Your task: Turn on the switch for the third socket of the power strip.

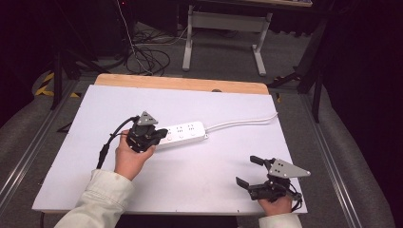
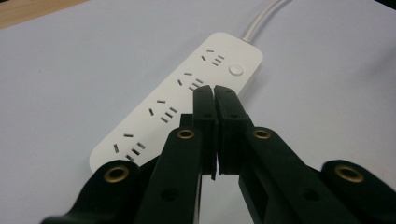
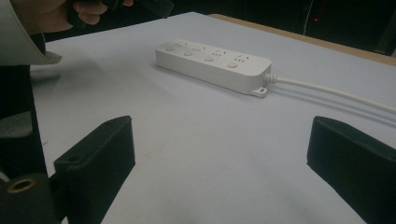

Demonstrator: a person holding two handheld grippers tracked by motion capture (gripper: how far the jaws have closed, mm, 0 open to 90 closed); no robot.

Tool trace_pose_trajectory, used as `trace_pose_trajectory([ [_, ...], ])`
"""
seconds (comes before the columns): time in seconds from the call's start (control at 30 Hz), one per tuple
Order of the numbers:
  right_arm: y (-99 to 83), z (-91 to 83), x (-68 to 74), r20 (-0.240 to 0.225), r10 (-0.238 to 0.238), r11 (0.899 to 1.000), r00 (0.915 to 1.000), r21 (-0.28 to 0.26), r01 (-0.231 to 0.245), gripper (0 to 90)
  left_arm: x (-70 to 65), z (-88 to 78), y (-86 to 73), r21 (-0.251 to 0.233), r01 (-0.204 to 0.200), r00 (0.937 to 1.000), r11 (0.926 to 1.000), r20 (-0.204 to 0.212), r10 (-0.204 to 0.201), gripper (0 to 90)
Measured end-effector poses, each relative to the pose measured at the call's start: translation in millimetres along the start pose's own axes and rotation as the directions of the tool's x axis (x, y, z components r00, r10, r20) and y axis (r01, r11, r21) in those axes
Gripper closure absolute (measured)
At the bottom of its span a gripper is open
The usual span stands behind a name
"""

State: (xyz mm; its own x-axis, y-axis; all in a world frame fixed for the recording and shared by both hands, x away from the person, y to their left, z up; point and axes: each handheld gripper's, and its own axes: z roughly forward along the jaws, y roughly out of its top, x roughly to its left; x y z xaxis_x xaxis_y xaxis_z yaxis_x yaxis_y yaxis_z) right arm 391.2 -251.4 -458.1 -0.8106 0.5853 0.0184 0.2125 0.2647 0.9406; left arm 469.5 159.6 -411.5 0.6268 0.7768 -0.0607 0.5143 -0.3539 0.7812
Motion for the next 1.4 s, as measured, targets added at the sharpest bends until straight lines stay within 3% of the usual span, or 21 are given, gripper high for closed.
trace_pose_trajectory([
  [0.07,-0.1,-0.1,0.0,0.000,0.000,1.000,1.0000,0.000,0.000,7.9,-0.8,-1.9,0.3,-0.010,-0.003,0.9999,0.9999,0.010,0.003,82.6],
  [0.17,-0.2,0.1,-0.6,-0.001,0.001,1.000,1.0000,-0.003,-0.001,7.9,-0.5,-6.0,1.2,-0.036,0.009,0.9991,0.9993,0.043,-0.007,58.6],
  [0.2,-0.1,0.0,-0.4,-0.002,0.004,1.000,1.0000,-0.002,-0.004,7.9,-0.9,-8.3,1.4,-0.048,0.011,0.9983,0.9988,0.058,-0.008,54.4],
  [0.47,0.1,-1.3,0.8,0.003,0.000,1.000,1.0000,-0.003,0.000,7.9,-3.1,-37.6,1.7,-0.108,-0.057,0.9958,0.9925,0.065,0.064,37.4],
  [0.77,0.4,0.5,1.4,0.003,-0.001,1.000,1.0000,0.003,0.001,7.8,-0.5,-69.3,-4.6,-0.148,-0.082,0.9942,0.9856,0.057,0.091,29.5],
  [1.0,0.5,0.6,1.8,0.001,-0.002,1.000,1.0000,0.004,0.002,7.7,-2.9,-85.8,-14.9,-0.126,-0.157,0.9872,0.9796,0.012,0.159,22.7],
  [1.13,0.5,0.2,1.7,0.003,-0.003,1.000,1.0000,0.003,0.003,7.6,-0.4,-94.9,-22.5,-0.135,-0.154,0.9875,0.9787,0.013,0.157,21.6],
  [1.27,0.5,0.2,1.9,0.004,-0.002,1.000,1.0000,0.003,0.002,7.6,4.0,-103.0,-31.9,-0.160,-0.124,0.9908,0.9792,0.032,0.131,21.5],
  [1.4,0.5,0.2,2.0,0.004,-0.002,1.000,1.0000,0.004,0.002,7.6,8.8,-106.2,-44.1,-0.168,-0.120,0.9921,0.9785,0.013,0.124,21.5],
])
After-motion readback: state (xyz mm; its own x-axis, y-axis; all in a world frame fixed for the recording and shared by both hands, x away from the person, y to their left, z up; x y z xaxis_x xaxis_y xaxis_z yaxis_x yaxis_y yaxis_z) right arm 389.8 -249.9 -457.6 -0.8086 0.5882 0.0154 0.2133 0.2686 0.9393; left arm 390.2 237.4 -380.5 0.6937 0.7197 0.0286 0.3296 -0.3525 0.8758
